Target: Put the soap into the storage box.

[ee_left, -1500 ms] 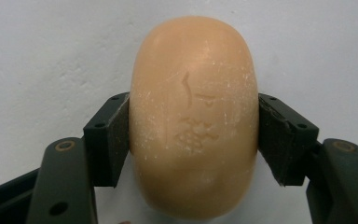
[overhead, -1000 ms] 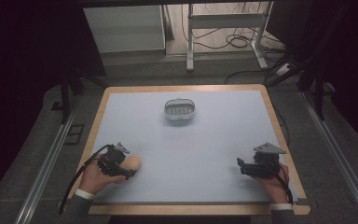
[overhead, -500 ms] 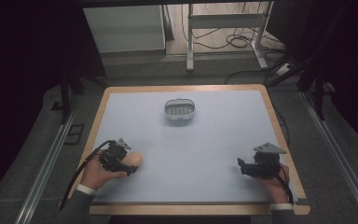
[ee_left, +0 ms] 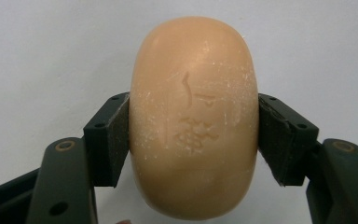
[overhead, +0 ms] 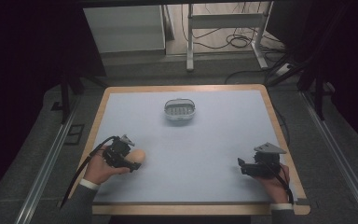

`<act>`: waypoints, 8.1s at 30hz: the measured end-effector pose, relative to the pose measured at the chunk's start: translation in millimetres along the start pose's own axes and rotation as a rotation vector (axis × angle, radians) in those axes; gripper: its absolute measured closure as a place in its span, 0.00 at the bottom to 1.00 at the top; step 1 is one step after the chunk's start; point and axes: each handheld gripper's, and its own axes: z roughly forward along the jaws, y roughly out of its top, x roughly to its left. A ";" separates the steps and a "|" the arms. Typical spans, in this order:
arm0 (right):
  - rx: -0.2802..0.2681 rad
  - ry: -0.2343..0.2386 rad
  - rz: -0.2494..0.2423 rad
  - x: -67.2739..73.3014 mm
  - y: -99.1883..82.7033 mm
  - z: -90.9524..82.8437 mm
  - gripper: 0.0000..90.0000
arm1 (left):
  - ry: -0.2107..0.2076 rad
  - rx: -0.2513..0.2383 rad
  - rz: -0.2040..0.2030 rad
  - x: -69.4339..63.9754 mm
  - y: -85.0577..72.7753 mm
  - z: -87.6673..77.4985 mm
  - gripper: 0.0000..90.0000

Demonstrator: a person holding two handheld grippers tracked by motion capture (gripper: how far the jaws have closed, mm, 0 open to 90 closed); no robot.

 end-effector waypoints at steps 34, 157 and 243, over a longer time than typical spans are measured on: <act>0.011 -0.004 0.000 -1.6 -1.7 1.7 0.09 | -0.009 -0.008 0.031 1.8 30.5 -1.2 0.36; 0.020 -0.025 0.013 -10.1 -5.7 0.1 0.09 | 0.019 -0.038 0.124 6.2 132.7 -4.3 0.36; 0.029 -0.029 0.023 -18.5 -9.8 0.3 0.09 | -0.016 -0.011 0.175 37.6 237.2 53.0 0.36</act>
